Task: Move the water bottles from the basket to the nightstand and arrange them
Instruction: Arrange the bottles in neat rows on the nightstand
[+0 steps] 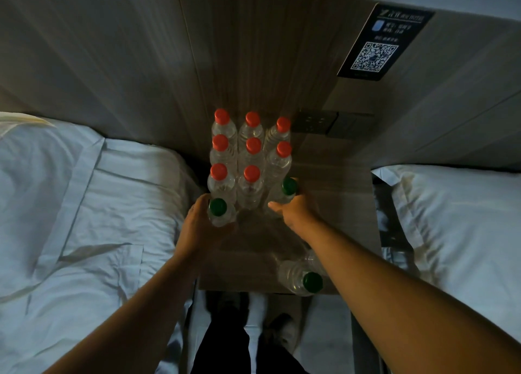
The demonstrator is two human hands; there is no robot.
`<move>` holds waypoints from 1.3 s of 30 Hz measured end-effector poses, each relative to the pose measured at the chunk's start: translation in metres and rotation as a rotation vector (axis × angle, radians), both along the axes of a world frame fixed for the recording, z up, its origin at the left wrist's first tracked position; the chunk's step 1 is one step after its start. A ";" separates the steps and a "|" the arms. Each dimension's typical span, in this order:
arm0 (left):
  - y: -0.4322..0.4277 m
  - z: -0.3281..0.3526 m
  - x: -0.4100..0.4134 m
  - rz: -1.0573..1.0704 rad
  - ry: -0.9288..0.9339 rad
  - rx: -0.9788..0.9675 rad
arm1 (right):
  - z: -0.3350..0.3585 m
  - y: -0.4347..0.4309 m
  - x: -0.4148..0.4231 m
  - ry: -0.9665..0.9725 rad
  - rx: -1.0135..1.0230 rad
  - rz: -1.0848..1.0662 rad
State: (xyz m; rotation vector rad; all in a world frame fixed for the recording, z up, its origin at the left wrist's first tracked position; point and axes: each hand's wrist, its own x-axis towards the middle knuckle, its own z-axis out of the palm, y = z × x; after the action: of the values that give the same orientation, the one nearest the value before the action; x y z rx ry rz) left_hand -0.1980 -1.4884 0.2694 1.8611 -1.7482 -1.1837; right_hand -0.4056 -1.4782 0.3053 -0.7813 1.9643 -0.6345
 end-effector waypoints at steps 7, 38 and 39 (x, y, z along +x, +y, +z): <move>-0.005 0.002 0.002 0.057 0.033 -0.002 | -0.007 -0.001 0.001 0.011 -0.031 0.055; -0.021 -0.024 0.004 -0.028 0.144 -0.052 | -0.039 -0.024 0.003 -0.037 -0.194 -0.081; -0.021 -0.024 0.004 -0.035 0.145 -0.058 | -0.038 -0.025 0.003 -0.051 -0.202 -0.093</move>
State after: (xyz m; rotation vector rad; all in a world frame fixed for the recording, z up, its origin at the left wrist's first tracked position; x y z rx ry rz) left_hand -0.1942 -1.5090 0.2450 1.6746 -1.7231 -1.2344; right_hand -0.4025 -1.5030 0.2671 -0.7912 1.9182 -0.9111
